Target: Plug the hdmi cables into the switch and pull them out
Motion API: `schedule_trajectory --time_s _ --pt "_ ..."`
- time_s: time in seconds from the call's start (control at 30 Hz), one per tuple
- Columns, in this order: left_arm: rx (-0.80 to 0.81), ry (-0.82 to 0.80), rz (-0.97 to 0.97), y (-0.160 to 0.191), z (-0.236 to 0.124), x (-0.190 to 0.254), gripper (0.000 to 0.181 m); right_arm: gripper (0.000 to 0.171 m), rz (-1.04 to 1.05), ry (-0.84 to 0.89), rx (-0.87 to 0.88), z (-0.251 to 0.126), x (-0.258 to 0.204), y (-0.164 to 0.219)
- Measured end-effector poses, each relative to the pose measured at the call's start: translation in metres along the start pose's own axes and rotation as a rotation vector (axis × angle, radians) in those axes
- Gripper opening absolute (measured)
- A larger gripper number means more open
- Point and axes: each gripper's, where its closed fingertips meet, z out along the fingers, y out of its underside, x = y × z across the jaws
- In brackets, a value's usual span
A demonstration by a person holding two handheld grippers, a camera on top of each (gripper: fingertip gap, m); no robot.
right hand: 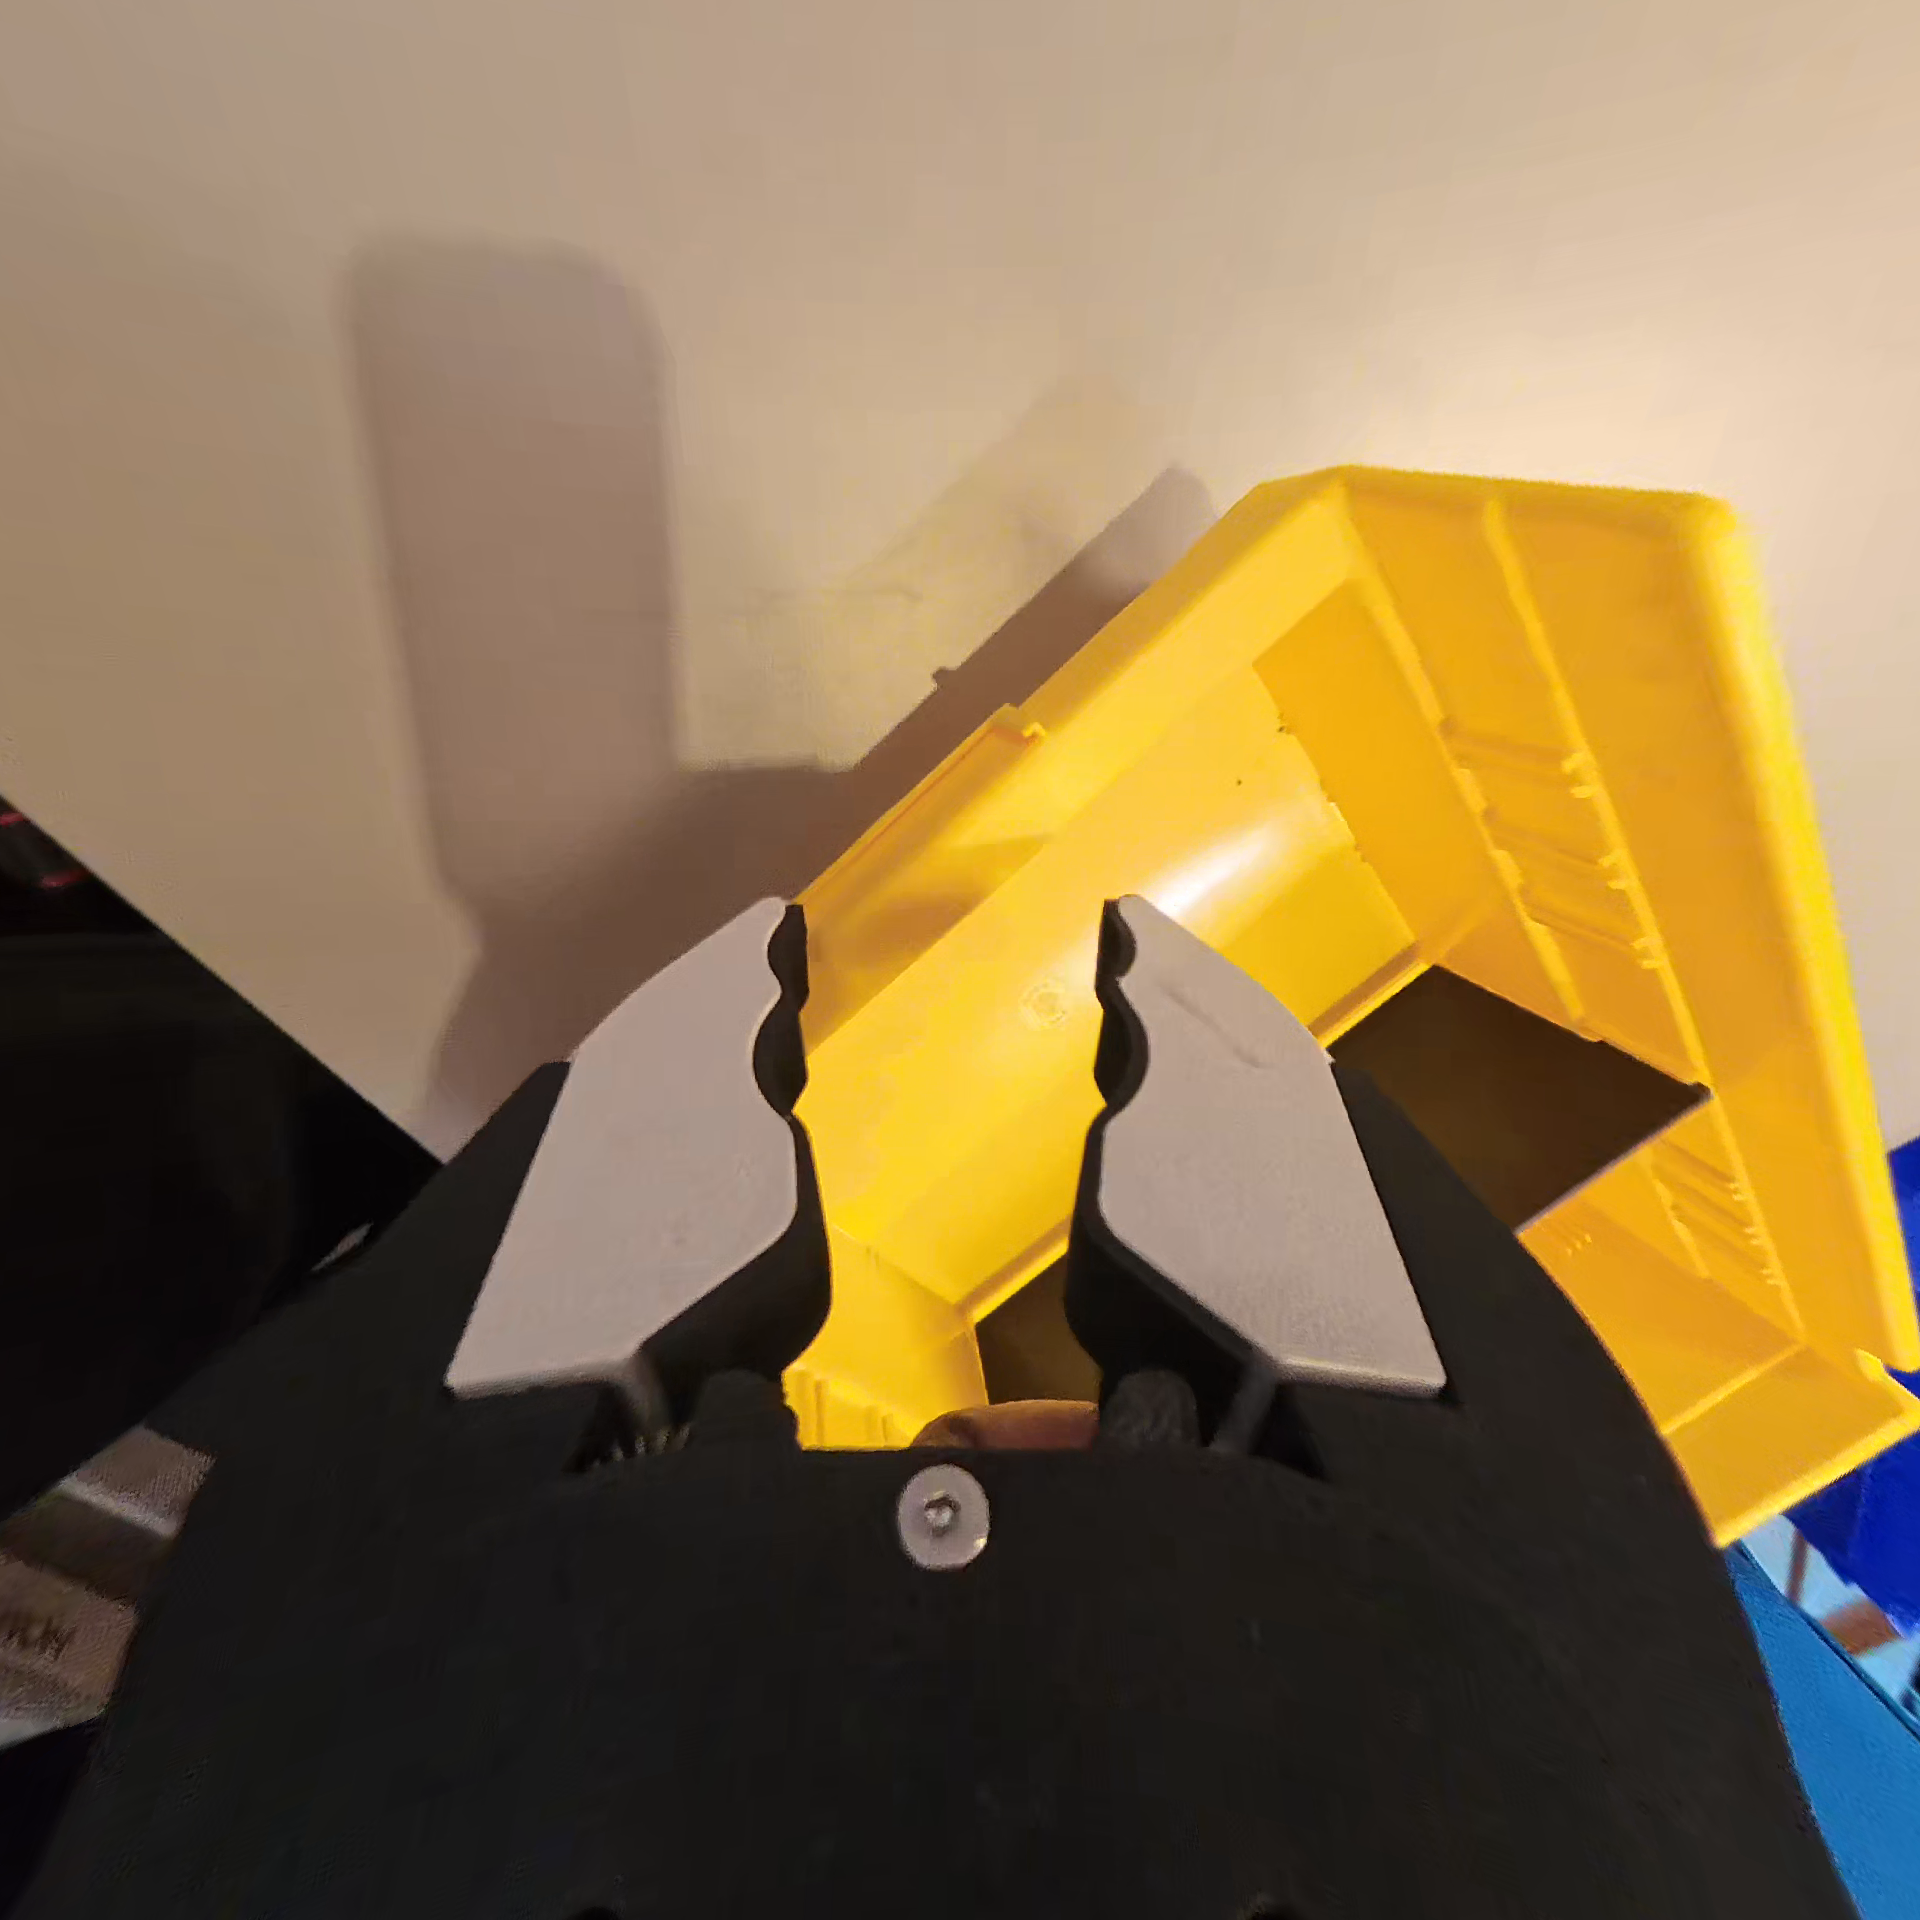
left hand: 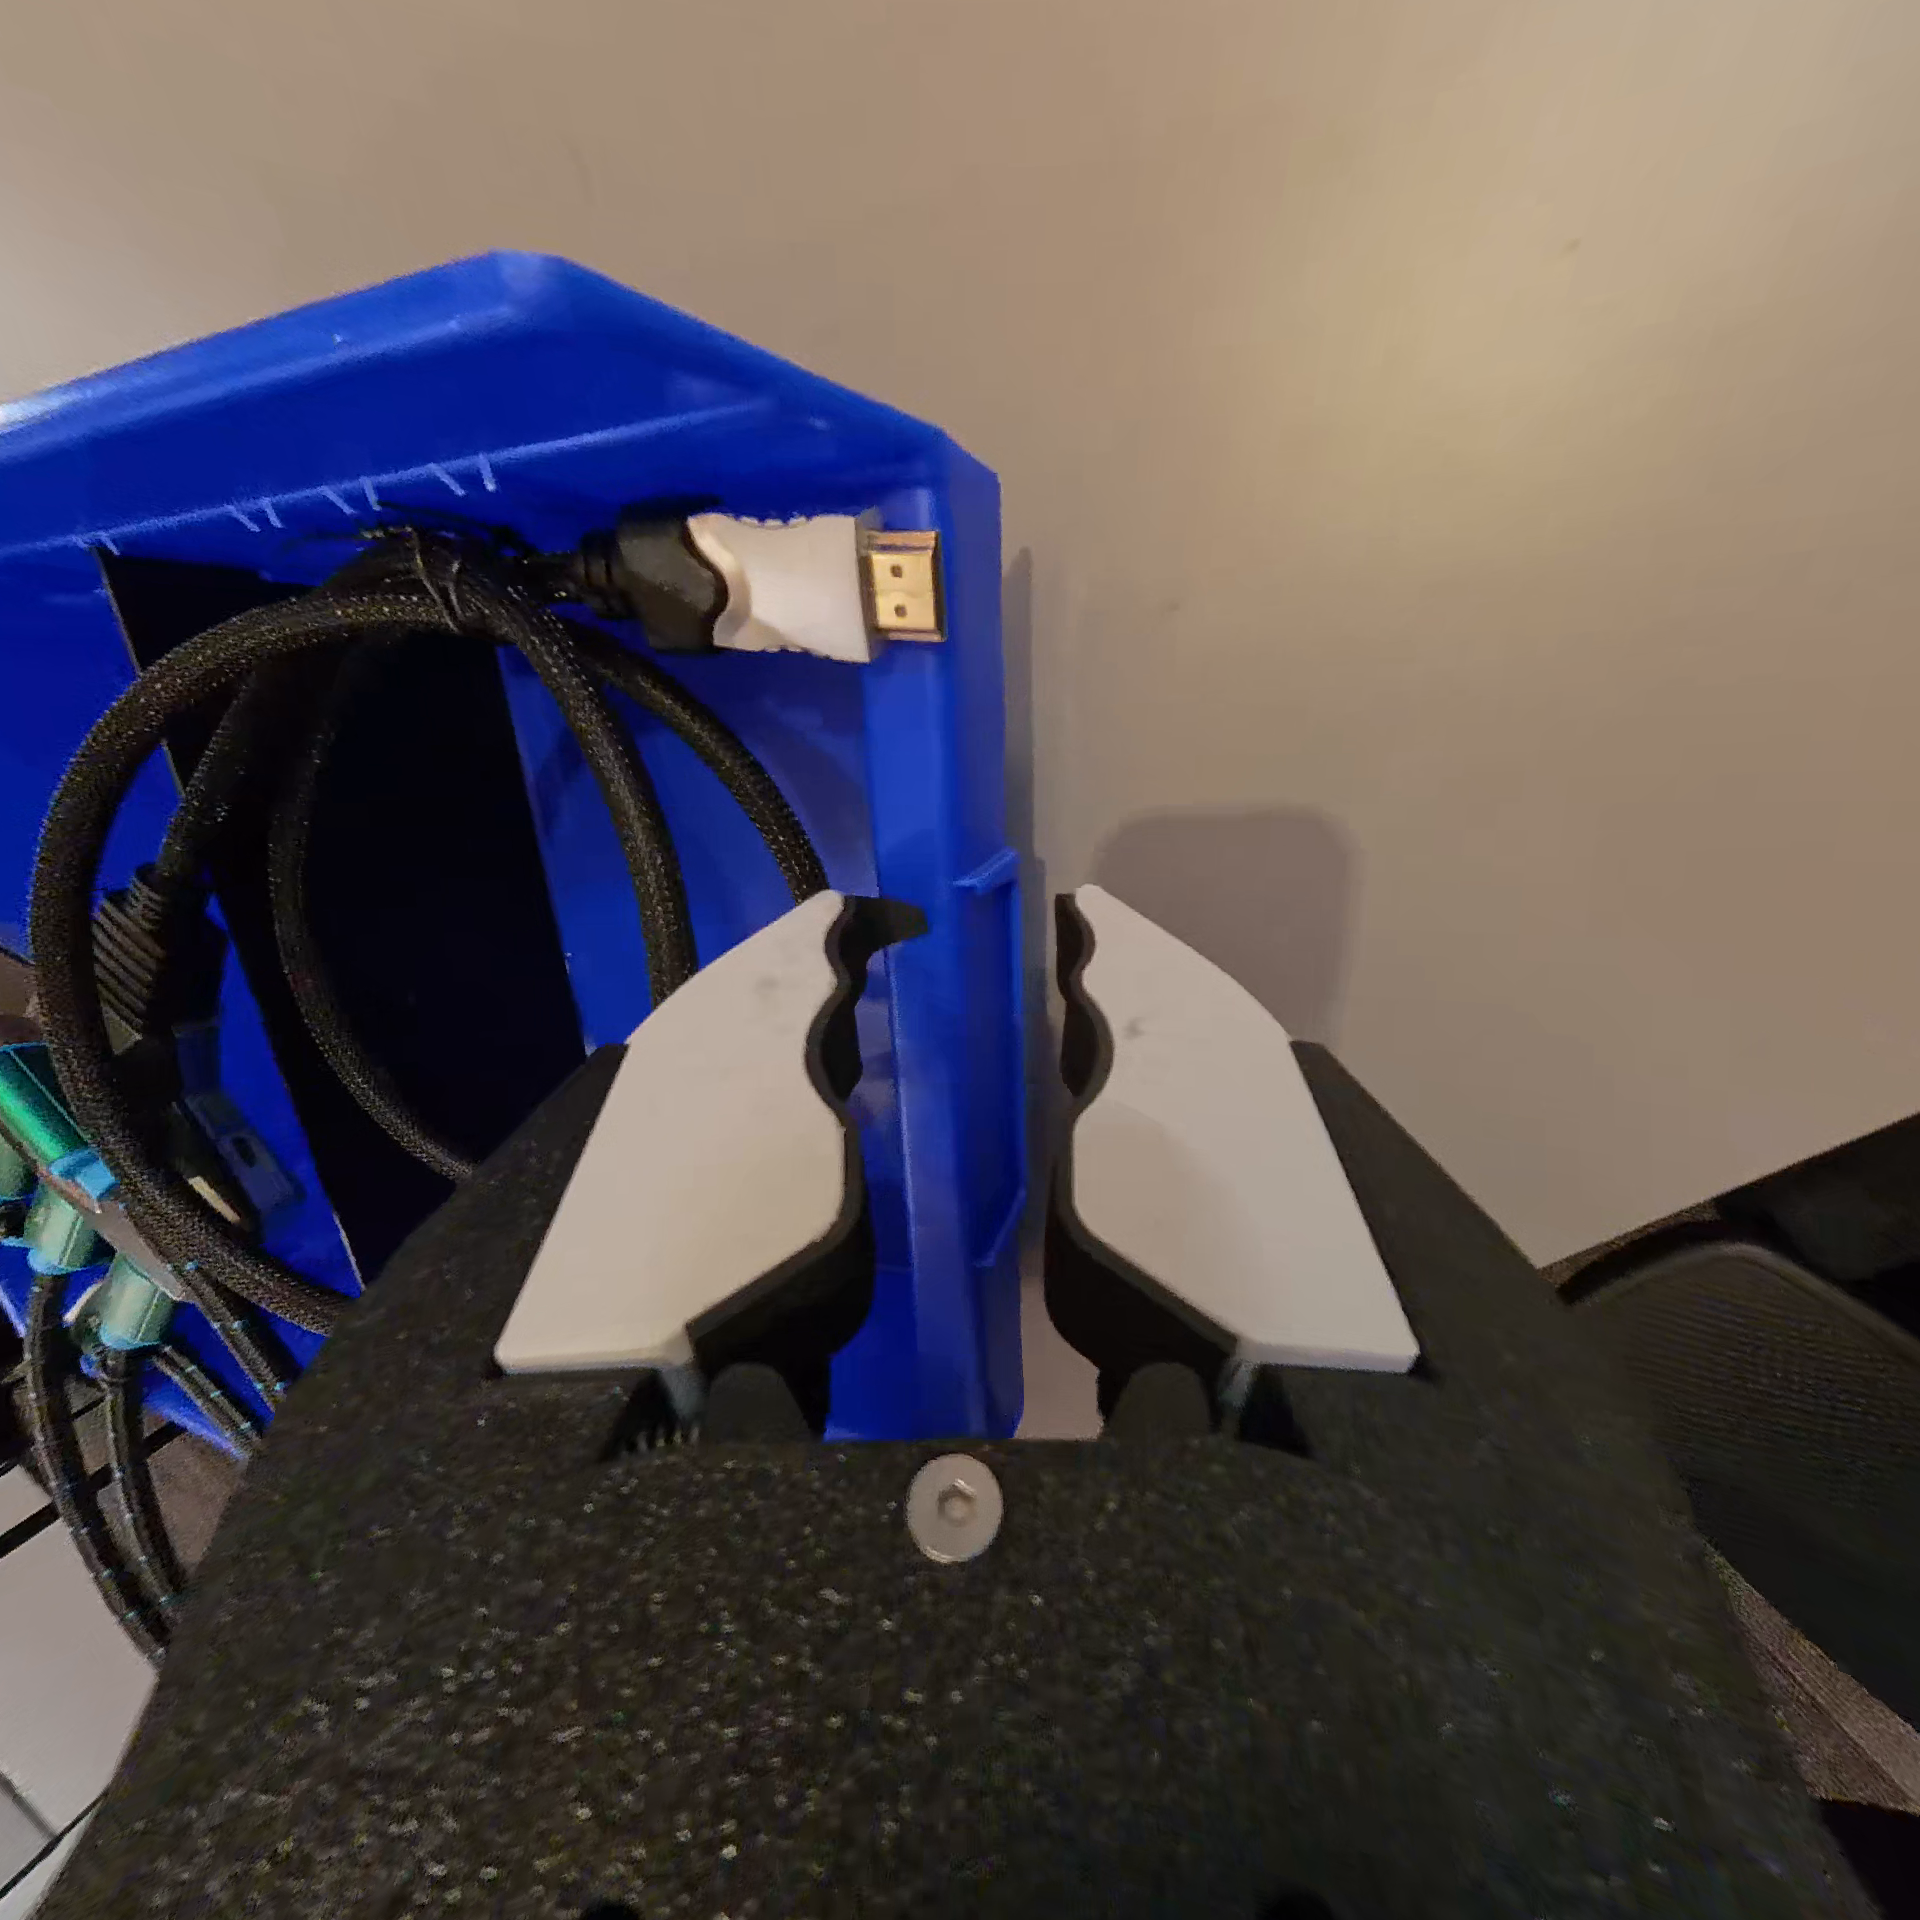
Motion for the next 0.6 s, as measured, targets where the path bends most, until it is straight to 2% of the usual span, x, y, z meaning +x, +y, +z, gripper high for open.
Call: schedule_trajectory --time_s 0.03,0.1,0.13,0.23,0.37,0.5,0.6 --pt "-0.008 -0.013 0.004 0.001 0.001 -0.001 0.035 0.055 -0.007 -0.009 -0.030 0.005 0.000 0.003" --pt "-0.029 -0.041 0.015 0.003 0.006 -0.004 0.036 0.056 -0.023 -0.035 -0.078 0.015 -0.003 0.007" --pt "-0.041 -0.055 0.022 0.004 0.009 -0.004 0.037 0.050 -0.029 -0.058 -0.093 0.019 -0.006 0.008" --pt "-0.081 -0.077 0.041 0.010 0.019 -0.002 0.039 0.054 -0.038 -0.045 -0.141 0.023 -0.006 0.009" --pt "-0.072 -0.075 0.014 0.017 0.030 -0.005 0.032 0.055 -0.074 -0.022 -0.183 0.024 -0.005 0.012" --pt "-0.067 -0.042 0.015 0.029 0.030 -0.009 0.029 0.055 -0.140 -0.050 -0.143 0.024 -0.006 0.010" --pt "-0.053 -0.017 0.014 0.040 0.031 -0.017 0.030 0.055 -0.269 -0.086 -0.053 0.024 -0.014 0.005"
